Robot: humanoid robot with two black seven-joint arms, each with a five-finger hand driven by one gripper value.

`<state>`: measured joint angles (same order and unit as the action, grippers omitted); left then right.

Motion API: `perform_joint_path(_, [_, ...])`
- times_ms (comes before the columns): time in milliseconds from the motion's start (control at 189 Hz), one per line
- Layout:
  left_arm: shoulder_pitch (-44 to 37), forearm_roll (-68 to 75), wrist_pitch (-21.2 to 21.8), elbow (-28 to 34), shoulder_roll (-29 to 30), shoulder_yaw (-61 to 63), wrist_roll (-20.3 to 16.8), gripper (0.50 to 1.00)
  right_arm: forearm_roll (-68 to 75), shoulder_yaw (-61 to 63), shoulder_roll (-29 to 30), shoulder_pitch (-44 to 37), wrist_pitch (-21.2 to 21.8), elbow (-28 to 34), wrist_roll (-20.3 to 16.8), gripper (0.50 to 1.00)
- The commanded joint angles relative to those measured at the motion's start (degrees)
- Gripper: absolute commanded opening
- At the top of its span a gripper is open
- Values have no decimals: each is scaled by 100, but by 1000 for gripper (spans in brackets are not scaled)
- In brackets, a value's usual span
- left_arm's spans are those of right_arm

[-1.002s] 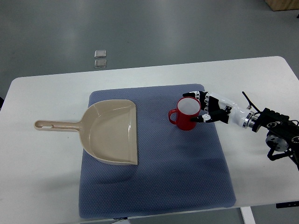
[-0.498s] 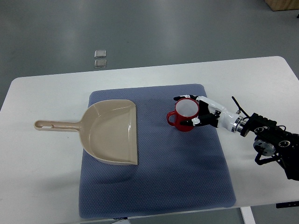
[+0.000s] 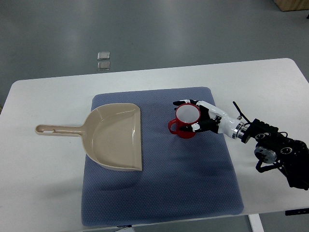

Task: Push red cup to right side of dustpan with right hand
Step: 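Push the red mug with the right hand onto the dustpan's edge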

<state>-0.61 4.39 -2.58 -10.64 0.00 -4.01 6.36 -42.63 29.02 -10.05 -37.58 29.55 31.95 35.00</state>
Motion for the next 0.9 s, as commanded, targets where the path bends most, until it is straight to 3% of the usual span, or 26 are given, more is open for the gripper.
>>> perform_joint_path(0, [-1, 0, -6, 0, 0, -3, -3, 1000, 0, -2, 117, -13, -10, 13, 0, 936])
perform_joint_path(615, [-9, 0, -6, 27, 0, -3, -3, 1000, -211, -345, 961, -30, -459, 22, 0, 936])
perform_joint_path(896, [-18, 0, -6, 27, 0, -3, -3, 1000, -211, -371, 1005, -39, -529, 48, 0, 936])
